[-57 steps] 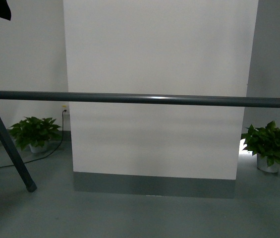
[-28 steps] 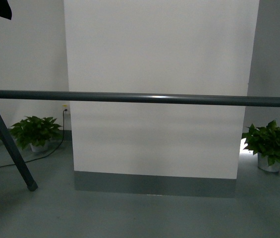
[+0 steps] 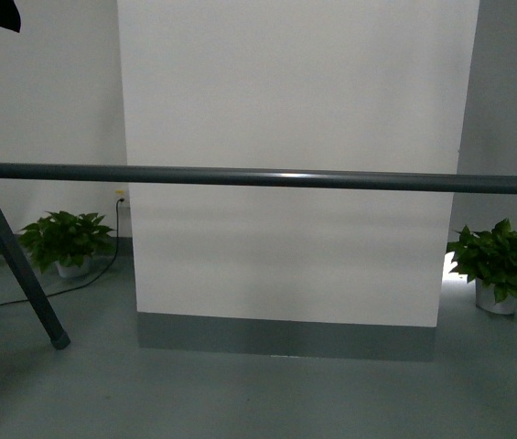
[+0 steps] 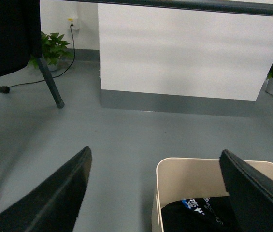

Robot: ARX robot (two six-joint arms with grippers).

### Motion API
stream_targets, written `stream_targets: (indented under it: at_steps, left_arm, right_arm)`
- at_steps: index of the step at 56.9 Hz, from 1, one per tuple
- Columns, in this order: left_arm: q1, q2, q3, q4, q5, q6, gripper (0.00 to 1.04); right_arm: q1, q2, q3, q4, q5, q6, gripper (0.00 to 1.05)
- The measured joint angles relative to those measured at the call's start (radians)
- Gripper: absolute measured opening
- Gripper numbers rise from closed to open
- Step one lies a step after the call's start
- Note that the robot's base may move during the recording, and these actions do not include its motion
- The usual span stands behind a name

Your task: Move hamper under clothes hanger

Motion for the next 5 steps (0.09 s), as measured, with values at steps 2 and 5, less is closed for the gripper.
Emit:
stream_targets:
  at_steps: [2, 5]
  left_arm:
    - [0.000, 0.000, 0.000, 0.000, 0.000, 0.000, 0.89]
    - [0.000, 0.000, 0.000, 0.000, 0.000, 0.001, 1.00]
  right_arm:
    - [0.000, 0.000, 0.000, 0.000, 0.000, 0.000, 0.85]
    - [0.000, 0.000, 0.000, 0.000, 0.000, 0.000, 0.97]
